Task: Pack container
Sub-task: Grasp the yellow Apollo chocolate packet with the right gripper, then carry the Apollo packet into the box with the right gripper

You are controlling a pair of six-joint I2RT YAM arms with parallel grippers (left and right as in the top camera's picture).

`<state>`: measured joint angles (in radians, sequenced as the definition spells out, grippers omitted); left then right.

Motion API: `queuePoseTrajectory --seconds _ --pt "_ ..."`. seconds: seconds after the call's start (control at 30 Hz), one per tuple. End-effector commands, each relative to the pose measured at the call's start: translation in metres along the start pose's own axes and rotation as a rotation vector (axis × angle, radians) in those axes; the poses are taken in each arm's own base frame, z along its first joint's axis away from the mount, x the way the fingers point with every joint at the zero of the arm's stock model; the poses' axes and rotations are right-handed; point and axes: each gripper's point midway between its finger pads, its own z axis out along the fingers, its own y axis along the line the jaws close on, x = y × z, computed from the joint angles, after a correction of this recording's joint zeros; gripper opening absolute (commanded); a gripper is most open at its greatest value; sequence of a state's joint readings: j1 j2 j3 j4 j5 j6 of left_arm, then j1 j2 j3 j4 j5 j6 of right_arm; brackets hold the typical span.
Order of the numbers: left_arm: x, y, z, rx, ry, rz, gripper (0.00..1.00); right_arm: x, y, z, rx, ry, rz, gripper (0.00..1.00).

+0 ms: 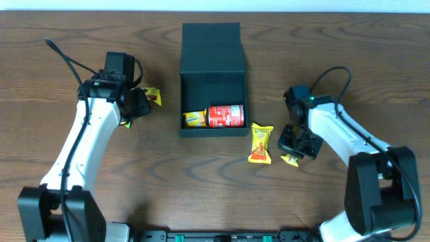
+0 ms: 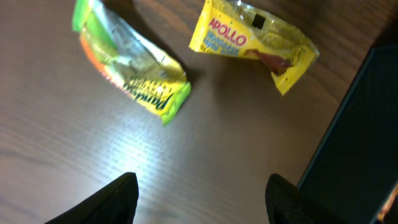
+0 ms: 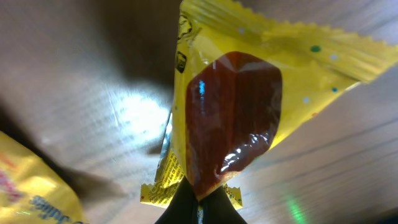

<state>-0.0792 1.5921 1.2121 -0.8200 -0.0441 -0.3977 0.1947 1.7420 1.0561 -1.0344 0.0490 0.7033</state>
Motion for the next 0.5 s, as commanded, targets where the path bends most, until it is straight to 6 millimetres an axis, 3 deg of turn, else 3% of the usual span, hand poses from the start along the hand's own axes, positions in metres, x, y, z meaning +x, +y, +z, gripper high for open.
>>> queuePoseTrajectory --seconds 0.0,0.17,0.23,0.3,0.47 --pt "-0.006 -0.006 0.016 0.007 0.009 0.06 0.67 -0.036 0.001 -0.028 0.029 -0.131 -0.046 0.01" --pt "-0.025 -0.018 0.038 0.024 -0.05 0.398 0.77 -0.07 0.024 -0.074 -0.049 -0.258 -0.115 0.01" --pt "-0.026 -0.019 0.041 0.023 -0.052 0.45 0.84 -0.079 0.028 -0.086 -0.057 -0.298 -0.116 0.02" --pt "-0.026 -0.019 0.041 0.025 -0.051 0.391 0.88 -0.086 0.031 -0.097 -0.07 -0.331 -0.121 0.01" --pt "-0.022 -0.021 0.042 0.045 -0.025 0.004 0.79 -0.101 0.041 -0.124 -0.119 -0.398 -0.109 0.01"
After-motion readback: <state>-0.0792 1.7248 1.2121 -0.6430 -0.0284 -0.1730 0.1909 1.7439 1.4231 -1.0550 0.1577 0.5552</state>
